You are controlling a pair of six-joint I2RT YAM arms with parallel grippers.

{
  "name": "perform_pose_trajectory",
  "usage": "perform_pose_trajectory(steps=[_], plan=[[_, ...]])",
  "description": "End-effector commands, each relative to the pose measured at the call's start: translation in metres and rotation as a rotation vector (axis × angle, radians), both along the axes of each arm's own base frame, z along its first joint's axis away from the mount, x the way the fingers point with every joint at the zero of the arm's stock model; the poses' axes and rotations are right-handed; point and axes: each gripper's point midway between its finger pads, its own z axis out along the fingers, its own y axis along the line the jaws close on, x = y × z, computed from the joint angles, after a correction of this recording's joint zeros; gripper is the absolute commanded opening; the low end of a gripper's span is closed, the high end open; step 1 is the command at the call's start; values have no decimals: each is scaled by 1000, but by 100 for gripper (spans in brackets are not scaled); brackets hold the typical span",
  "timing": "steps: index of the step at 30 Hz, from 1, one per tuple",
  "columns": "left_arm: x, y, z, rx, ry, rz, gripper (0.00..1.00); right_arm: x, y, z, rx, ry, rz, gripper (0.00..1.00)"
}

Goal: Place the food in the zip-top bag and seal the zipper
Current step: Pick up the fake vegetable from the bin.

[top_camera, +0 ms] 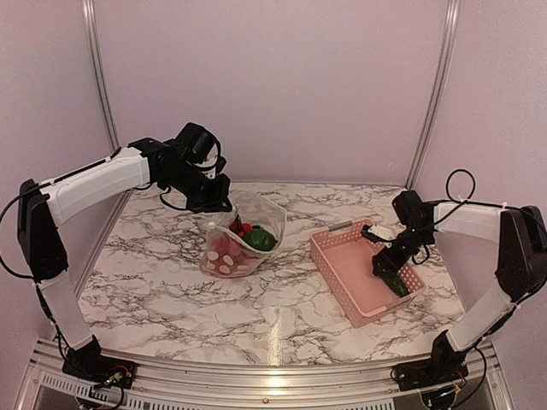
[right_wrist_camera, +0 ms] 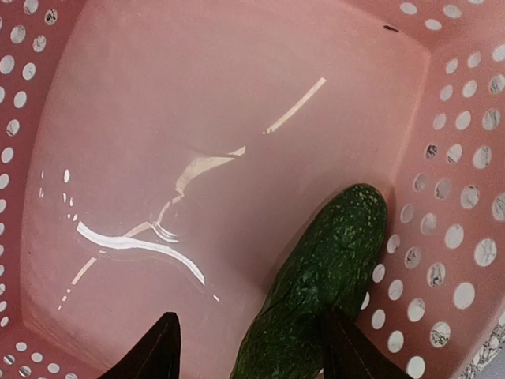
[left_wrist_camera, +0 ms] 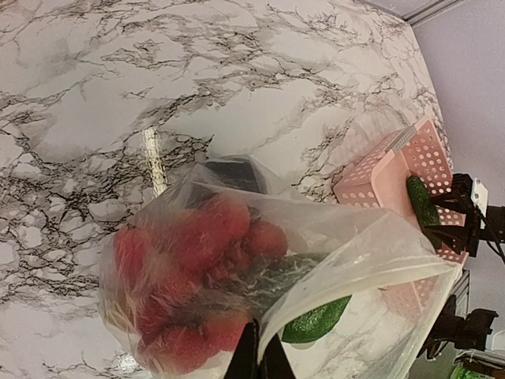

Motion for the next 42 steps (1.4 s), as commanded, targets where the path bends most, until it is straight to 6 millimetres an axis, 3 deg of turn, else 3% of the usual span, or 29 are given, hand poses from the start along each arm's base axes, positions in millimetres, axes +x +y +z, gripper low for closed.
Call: perform_pose_trajectory(steps=[1, 7, 13, 16, 24, 34, 42], plan=[[4, 9, 14, -11, -53, 30, 0, -4, -5, -18, -20, 52, -10, 58], [4, 9, 15, -12, -53, 33, 0, -3, 6, -15, 27, 61, 18, 53], [4, 8, 16, -18, -57, 31, 0, -19, 46, 10, 145, 88, 154, 50], [4, 7, 17, -20, -58, 29, 0, -21, 54, 25, 173, 80, 174, 49], [1, 8, 14, -27, -44, 30, 0, 5, 24, 29, 51, -4, 53, 47], [1, 8, 17, -38, -47, 39, 0, 20, -9, -2, -112, -29, -51, 49], [0, 8, 17, -42, -45, 38, 0, 19, -13, -18, -137, -9, -65, 54]])
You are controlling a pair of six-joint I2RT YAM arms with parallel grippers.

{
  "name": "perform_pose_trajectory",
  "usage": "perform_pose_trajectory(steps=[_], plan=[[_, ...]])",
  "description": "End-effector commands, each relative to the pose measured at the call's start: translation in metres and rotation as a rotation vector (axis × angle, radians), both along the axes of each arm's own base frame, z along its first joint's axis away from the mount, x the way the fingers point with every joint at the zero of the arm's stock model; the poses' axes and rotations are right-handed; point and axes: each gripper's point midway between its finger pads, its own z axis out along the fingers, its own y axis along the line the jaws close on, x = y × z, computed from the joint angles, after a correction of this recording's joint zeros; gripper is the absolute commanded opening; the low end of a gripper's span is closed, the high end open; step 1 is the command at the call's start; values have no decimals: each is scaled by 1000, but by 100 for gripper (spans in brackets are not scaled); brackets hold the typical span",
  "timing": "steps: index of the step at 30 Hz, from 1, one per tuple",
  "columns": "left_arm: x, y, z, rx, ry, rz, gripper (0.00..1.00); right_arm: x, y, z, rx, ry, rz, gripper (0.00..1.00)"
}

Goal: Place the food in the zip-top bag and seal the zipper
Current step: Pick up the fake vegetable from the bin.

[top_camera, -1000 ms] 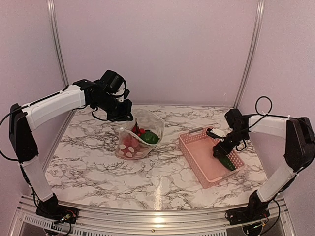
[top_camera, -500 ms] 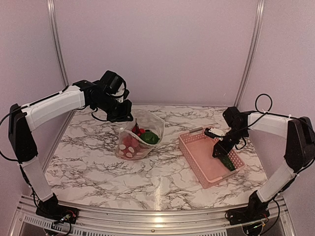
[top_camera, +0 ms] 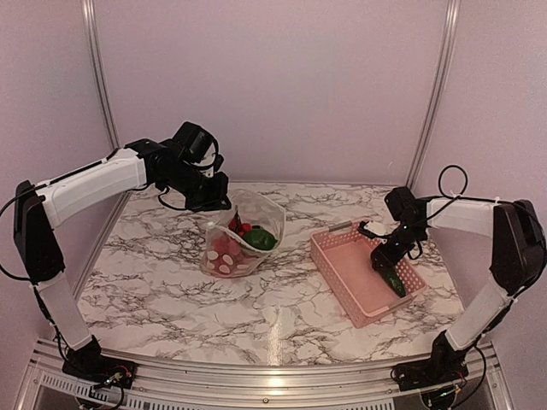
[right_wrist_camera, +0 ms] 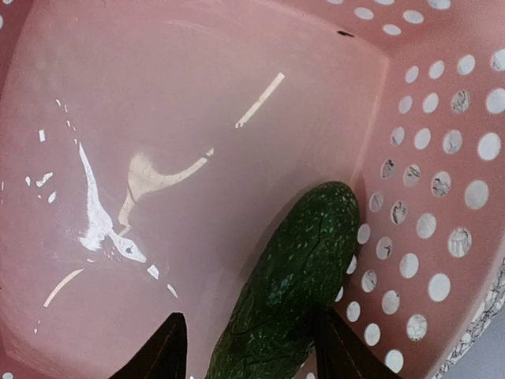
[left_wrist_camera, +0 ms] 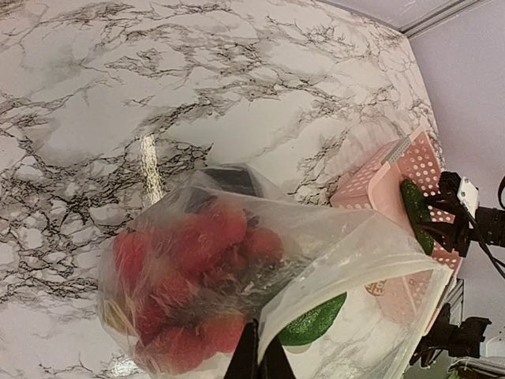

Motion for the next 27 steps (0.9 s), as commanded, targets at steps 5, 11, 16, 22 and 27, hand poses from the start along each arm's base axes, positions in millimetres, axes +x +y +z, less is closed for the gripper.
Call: perform_pose_trajectory(steps=[5, 11, 16, 22, 27], plan=[[-2, 4, 11, -28, -21, 8, 0, -6, 6, -20, 45, 77, 1, 55], [-2, 3, 10, -34, -17, 4, 0, 1, 25, -7, 56, 40, 56, 51], [-2, 2, 9, -38, -14, 3, 0, 2, 13, -16, -19, 40, 57, 50], [-2, 2, 7, -38, -11, 3, 0, 7, 20, -11, 8, 23, 70, 46], [-2, 0, 6, -39, -8, -3, 0, 21, 29, 5, 39, -11, 88, 28]])
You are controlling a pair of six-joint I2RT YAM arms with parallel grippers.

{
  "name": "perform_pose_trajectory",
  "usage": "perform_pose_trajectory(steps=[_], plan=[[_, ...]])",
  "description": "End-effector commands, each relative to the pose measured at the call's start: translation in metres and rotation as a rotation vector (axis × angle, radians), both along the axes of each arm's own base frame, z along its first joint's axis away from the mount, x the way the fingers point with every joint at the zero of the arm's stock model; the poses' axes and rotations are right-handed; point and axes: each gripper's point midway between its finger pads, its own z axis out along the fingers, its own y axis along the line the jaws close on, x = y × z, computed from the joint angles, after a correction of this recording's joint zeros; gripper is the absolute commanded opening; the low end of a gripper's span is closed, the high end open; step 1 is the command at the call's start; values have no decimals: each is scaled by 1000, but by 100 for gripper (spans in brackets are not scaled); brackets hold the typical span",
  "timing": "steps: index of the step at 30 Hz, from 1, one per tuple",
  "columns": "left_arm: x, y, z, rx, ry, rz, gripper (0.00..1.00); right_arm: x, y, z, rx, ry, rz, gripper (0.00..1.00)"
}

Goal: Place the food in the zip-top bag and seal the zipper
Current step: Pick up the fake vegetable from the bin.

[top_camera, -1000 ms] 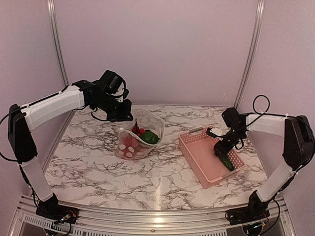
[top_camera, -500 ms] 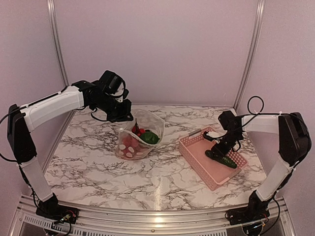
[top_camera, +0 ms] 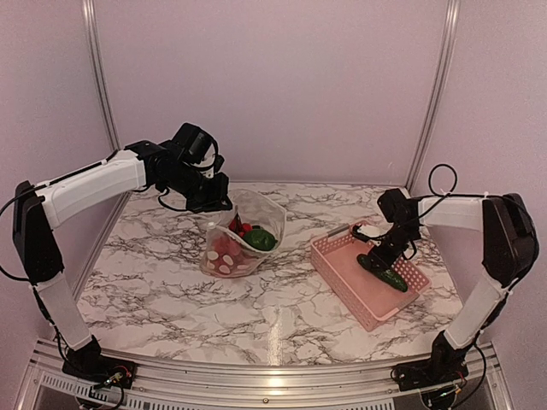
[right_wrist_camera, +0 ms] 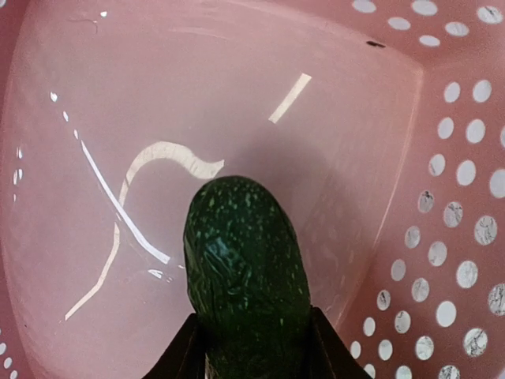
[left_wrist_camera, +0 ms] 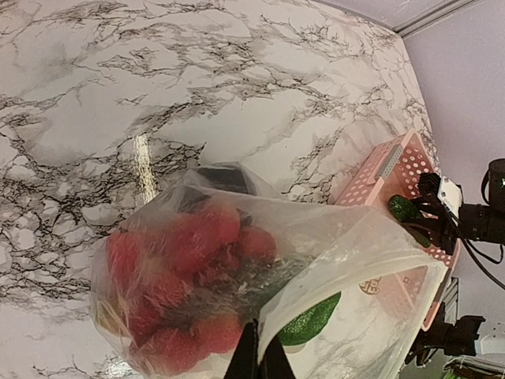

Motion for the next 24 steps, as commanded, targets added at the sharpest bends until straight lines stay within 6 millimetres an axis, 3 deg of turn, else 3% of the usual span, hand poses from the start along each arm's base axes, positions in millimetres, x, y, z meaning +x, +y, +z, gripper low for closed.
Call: perform_pose_trajectory(steps=[1, 14, 18, 20, 24], plan=[[0, 3, 6, -17, -10, 2, 0, 25, 17, 26, 51, -66, 29, 25], [1, 1, 4, -14, -9, -4, 0, 34, 73, 132, 329, -175, 146, 12], [2, 1, 5, -16, -11, -6, 0, 41, 99, 175, 408, -250, 213, 0], [2, 1, 6, -17, -14, -7, 0, 47, 113, 199, 440, -304, 247, 0], [1, 1, 7, -18, -14, -6, 0, 46, 141, 229, 481, -362, 320, 0]])
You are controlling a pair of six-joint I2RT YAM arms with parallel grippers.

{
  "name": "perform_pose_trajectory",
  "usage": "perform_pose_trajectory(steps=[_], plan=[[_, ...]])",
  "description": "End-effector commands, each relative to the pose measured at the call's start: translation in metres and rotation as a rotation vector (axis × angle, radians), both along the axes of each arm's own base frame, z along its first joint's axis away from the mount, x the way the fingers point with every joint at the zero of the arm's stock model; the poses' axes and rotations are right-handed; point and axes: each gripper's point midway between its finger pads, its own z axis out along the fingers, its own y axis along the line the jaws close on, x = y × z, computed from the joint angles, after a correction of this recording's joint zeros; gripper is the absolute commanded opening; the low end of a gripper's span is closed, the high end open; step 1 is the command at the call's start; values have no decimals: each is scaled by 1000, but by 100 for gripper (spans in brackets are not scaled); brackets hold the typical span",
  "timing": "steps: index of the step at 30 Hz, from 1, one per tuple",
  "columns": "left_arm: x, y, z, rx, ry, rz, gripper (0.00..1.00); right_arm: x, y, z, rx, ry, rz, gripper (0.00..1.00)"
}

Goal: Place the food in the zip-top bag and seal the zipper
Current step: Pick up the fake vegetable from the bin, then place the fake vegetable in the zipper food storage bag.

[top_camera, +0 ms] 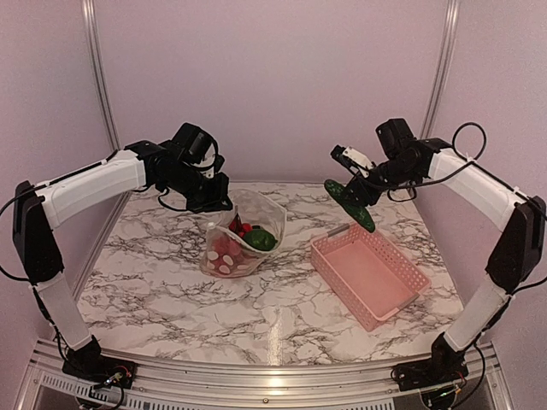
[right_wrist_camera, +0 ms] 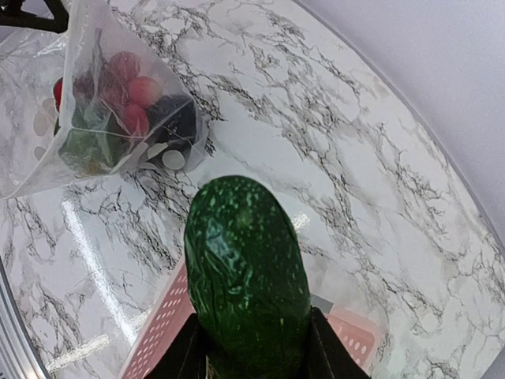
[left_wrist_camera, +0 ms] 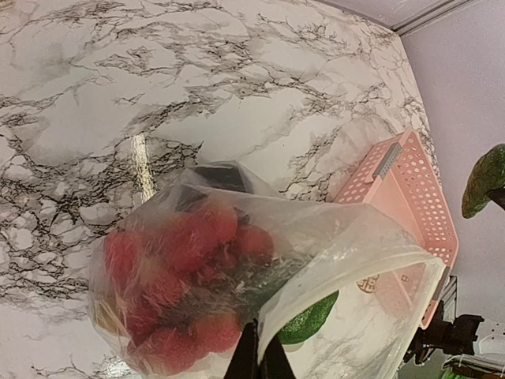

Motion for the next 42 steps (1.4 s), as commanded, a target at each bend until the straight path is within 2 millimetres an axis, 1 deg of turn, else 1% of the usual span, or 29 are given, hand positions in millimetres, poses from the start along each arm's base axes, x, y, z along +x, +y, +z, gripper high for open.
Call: perform_pose_trajectory(steps=[1, 4, 10, 13, 15, 17, 20, 24, 26, 30, 38, 42], plan=[[2, 2, 8, -15, -19, 0, 0, -11, 37, 45, 83, -76, 101, 0], [2, 2, 10, -18, -23, 0, 0, -14, 59, 73, 130, -136, 146, 0], [0, 3, 13, -23, -27, -1, 0, -22, 107, 150, 319, -291, 183, 0], [0, 1, 16, -37, -24, -3, 0, -33, 129, 184, 441, -344, 191, 0], [0, -1, 20, -48, -25, -4, 0, -40, 141, 199, 509, -372, 192, 0], [0, -2, 23, -56, -27, -3, 0, -47, 153, 204, 561, -385, 201, 0], [1, -2, 29, -69, -34, 3, 0, -61, 172, 201, 616, -392, 238, 0], [2, -4, 36, -86, -38, 8, 0, -73, 190, 188, 682, -344, 278, 0], [2, -4, 39, -94, -41, 10, 0, -80, 198, 177, 708, -297, 308, 0], [2, -4, 44, -105, -45, 13, 0, -84, 211, 153, 748, -210, 335, 0], [0, -3, 46, -107, -49, 15, 0, -87, 228, 102, 743, -96, 366, 0], [1, -3, 48, -114, -56, 16, 0, -87, 236, 80, 748, -35, 369, 1]])
